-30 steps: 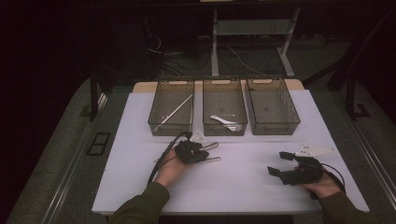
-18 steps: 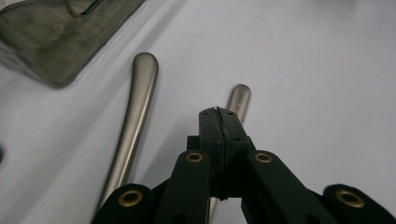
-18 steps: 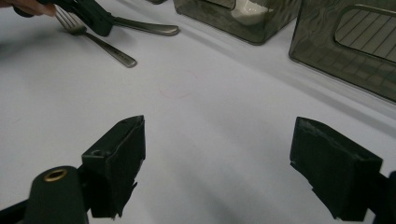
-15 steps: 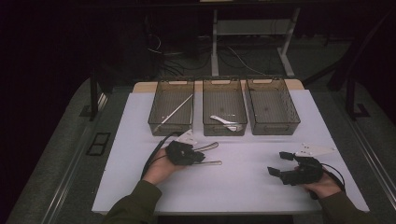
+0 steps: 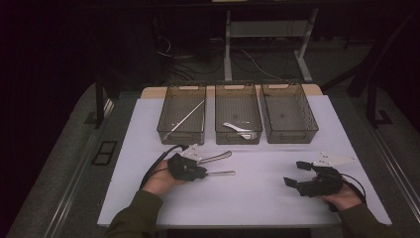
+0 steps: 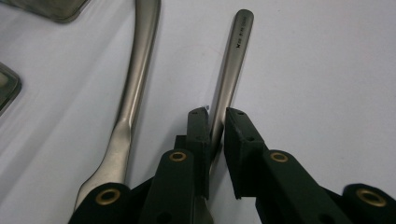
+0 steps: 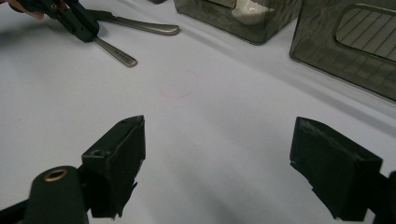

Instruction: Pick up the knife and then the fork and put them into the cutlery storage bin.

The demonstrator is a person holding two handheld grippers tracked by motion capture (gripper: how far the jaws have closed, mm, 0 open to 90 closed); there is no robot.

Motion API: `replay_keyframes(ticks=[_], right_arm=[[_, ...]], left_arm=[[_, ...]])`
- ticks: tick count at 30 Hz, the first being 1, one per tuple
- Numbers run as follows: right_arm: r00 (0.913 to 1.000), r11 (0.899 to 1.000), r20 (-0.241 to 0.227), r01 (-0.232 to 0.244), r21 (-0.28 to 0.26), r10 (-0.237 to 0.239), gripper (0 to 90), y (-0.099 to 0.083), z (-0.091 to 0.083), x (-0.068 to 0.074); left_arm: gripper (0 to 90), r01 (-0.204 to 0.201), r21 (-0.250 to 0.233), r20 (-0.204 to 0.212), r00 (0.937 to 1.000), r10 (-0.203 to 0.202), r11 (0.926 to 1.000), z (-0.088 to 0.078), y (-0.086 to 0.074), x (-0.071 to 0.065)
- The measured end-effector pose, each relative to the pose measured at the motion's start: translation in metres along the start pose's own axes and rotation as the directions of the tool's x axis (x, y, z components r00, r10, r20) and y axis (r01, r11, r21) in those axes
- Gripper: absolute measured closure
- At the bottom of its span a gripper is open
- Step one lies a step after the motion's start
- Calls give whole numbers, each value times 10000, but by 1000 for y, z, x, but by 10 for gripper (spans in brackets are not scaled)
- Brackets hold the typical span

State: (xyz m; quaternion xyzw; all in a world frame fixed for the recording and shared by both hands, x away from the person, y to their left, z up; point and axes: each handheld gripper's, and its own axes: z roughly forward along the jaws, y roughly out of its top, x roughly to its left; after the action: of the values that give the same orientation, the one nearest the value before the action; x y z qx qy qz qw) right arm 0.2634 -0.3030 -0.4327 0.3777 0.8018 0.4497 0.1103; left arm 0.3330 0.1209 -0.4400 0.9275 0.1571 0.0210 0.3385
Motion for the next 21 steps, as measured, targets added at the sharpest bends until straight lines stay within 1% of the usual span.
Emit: replay_keyframes(ticks=[4, 6, 10, 12, 13, 17, 18, 21], right_arm=[[10000, 10000, -30, 22, 17, -22, 180, 0, 0, 0], [10000, 10000, -26, 7, 36, -7, 180, 0, 0, 1], [10000, 10000, -20, 15, 19, -15, 180, 0, 0, 1], [10000, 10000, -20, 3, 34, -3, 180, 0, 0, 1], [10000, 10000, -16, 5, 33, -5, 180, 0, 0, 1], [10000, 10000, -28, 27, 16, -27, 180, 0, 0, 1], [10000, 10000, -24, 42, -1, -42, 180, 0, 0, 0], [10000, 10000, -37, 24, -9, -24, 180, 0, 0, 0]], left_arm=[[806, -65, -7, 39, 10000, 65, 10000, 0, -1, 0], [812, 26, -58, 151, 9999, -25, 10000, 1, -1, -1], [836, -183, 53, 446, 9988, 181, 9998, 2, 2, -2], [840, -121, 103, 452, 9989, 116, 9999, 2, 3, -4], [841, -14, 45, 457, 9990, 12, 10000, 3, 3, -4], [843, 38, 92, 457, 9989, -42, 10000, 3, 4, -3], [843, 123, 74, 447, 9989, -127, 9999, 3, 5, -4], [843, 90, -71, 419, 9991, -87, 9999, 1, 7, -6]])
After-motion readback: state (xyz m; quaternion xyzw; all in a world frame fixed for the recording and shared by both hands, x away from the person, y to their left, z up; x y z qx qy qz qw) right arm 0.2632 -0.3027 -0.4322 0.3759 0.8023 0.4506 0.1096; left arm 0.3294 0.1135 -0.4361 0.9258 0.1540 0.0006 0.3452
